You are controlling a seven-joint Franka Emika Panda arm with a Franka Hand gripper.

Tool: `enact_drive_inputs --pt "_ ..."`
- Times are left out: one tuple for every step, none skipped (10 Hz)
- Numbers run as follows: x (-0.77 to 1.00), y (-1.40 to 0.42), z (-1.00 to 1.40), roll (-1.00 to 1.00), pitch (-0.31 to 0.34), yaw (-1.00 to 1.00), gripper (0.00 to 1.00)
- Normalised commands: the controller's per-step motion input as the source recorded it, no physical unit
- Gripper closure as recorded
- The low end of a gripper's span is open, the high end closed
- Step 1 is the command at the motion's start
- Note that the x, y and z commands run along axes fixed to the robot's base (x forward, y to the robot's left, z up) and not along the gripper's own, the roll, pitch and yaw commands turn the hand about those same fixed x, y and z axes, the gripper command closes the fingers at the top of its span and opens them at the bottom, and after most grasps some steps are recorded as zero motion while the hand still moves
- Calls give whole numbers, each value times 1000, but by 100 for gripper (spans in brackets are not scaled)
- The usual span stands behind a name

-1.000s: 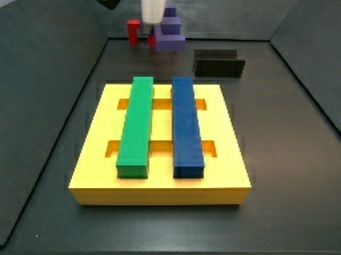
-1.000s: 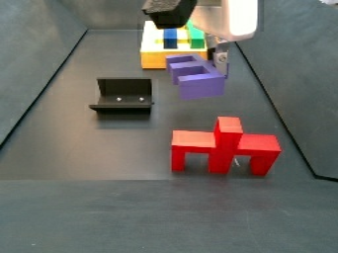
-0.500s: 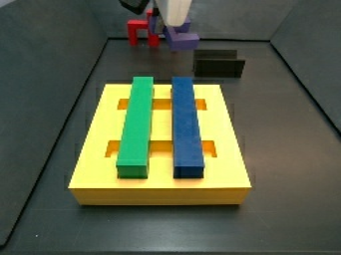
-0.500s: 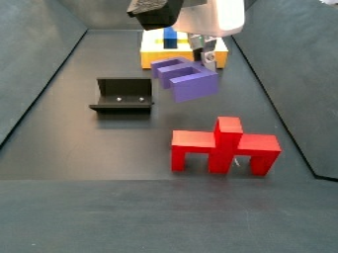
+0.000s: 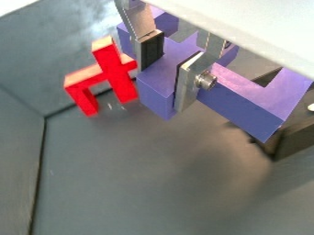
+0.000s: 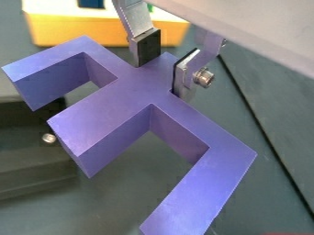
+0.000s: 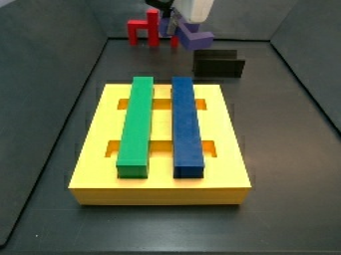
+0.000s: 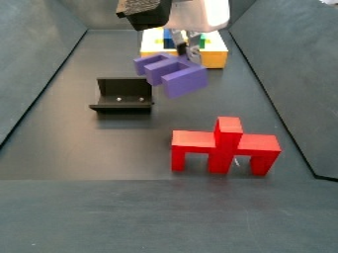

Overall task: Pick up the purple object. Move up. Place the purple object on the fixture. Regrasp the purple object. Move to above the board. Insert the purple object.
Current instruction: Place the purple object on the fixture.

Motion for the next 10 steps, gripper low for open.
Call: enact_drive_inputs --pt "286 -234 49 -303 40 660 100" --pt "249 -214 37 -317 57 680 100" --pt "211 -209 43 -297 51 717 100" --pt "186 -200 43 -289 49 737 100" --pt "186 -200 43 -286 51 737 100" --pt "180 -194 34 -286 51 743 100" --pt "194 -197 6 -263 60 743 100" --pt "271 -131 0 -160 97 706 100" --pt "246 -149 0 -163 89 731 100" --pt "237 -163 0 -194 94 737 100"
